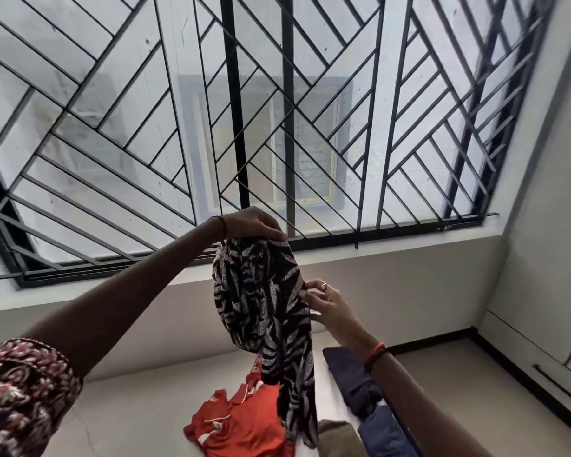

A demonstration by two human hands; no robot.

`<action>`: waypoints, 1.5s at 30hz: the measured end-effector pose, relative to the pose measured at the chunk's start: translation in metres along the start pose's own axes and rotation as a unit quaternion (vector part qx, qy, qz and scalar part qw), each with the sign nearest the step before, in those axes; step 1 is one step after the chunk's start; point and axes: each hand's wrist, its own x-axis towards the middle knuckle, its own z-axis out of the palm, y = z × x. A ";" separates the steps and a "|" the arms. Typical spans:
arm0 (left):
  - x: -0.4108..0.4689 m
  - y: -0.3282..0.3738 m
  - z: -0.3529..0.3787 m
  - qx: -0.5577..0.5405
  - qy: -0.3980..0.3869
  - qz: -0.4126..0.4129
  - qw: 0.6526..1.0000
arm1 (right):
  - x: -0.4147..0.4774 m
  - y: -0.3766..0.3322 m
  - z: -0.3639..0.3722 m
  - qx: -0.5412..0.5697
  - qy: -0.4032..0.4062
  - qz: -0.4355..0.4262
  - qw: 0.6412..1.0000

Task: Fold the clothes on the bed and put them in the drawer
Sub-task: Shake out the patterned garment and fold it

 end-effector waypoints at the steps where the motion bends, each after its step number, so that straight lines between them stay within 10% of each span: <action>1: -0.001 0.002 -0.003 0.002 0.009 0.005 1.000 | -0.001 -0.001 0.002 0.006 0.007 -0.010 1.000; 18: -0.016 -0.054 0.000 -0.073 0.153 -0.059 0.984 | -0.006 -0.022 -0.004 -0.049 0.049 -0.028 0.997; 34: -0.026 -0.035 0.087 -0.073 -0.144 -0.028 0.986 | 0.000 -0.047 0.006 -0.168 -0.049 0.017 0.984; 45: -0.019 0.005 0.064 0.010 -0.123 0.048 0.991 | -0.027 -0.010 -0.029 -0.150 -0.125 0.059 0.979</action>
